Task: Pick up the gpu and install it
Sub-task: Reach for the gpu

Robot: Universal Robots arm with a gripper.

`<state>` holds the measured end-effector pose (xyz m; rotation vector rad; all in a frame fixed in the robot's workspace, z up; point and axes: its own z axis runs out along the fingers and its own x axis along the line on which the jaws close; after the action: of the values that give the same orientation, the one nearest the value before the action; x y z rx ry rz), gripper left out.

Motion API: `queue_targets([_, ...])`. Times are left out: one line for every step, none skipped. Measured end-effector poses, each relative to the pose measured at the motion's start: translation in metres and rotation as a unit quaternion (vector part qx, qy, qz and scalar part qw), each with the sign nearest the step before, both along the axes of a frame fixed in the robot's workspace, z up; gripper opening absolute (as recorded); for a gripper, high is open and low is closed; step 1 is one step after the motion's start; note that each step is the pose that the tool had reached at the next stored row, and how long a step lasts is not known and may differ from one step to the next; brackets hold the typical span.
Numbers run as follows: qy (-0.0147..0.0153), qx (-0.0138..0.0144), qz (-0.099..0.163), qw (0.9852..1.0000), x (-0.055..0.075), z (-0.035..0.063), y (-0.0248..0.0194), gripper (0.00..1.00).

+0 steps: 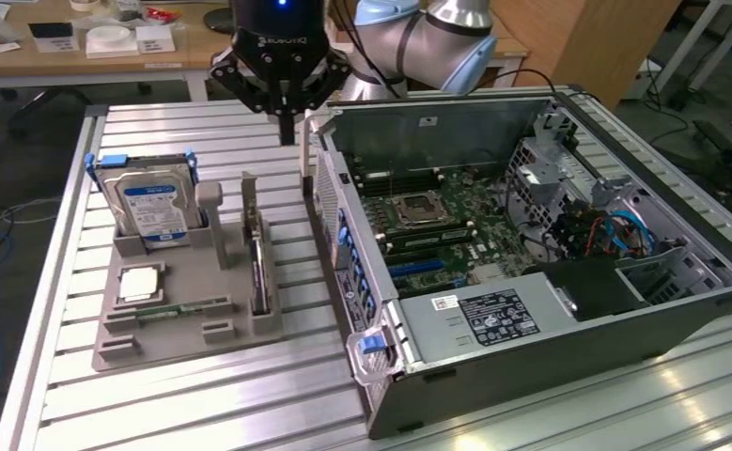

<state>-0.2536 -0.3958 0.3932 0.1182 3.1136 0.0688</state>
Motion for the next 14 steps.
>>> queue_targets([0.0000,0.0000,0.000,1.0000,-0.002,0.0000,0.0001,0.11])
queue_targets([0.0000,0.0000,0.000,1.0000,-0.005,0.0000,0.0001,0.11])
queue_targets([0.0000,0.0000,0.000,1.0000,-0.007,0.0000,0.0002,0.11])
queue_targets([0.0000,0.0000,0.000,1.0000,-0.010,0.0000,0.0002,0.11])
queue_targets([0.0000,0.0000,0.000,1.0000,-0.012,0.0000,0.0003,0.11])
queue_targets([0.0000,0.0000,0.000,1.0000,-0.014,0.0000,0.0004,0.11])
queue_targets([0.0000,0.0000,0.000,1.0000,-0.016,0.0000,0.0005,0.11])
queue_targets([0.0000,0.0000,0.000,1.0000,-0.019,0.0000,0.0006,0.11])
queue_targets([0.0000,0.0000,0.000,1.0000,-0.021,0.0000,0.0006,0.11])
queue_targets([0.0000,0.0000,0.000,1.0000,-0.023,0.0000,0.0007,0.11])
queue_targets([0.0000,0.0000,0.000,1.0000,-0.025,0.0000,0.0008,0.11])
queue_targets([0.0000,0.0000,0.000,1.0000,-0.027,0.0000,0.0008,0.11])
queue_targets([0.0000,0.0000,0.000,1.0000,-0.029,0.0000,0.0008,0.11])
queue_targets([0.0000,0.0000,0.000,1.0000,-0.031,-0.0001,0.0008,0.11])
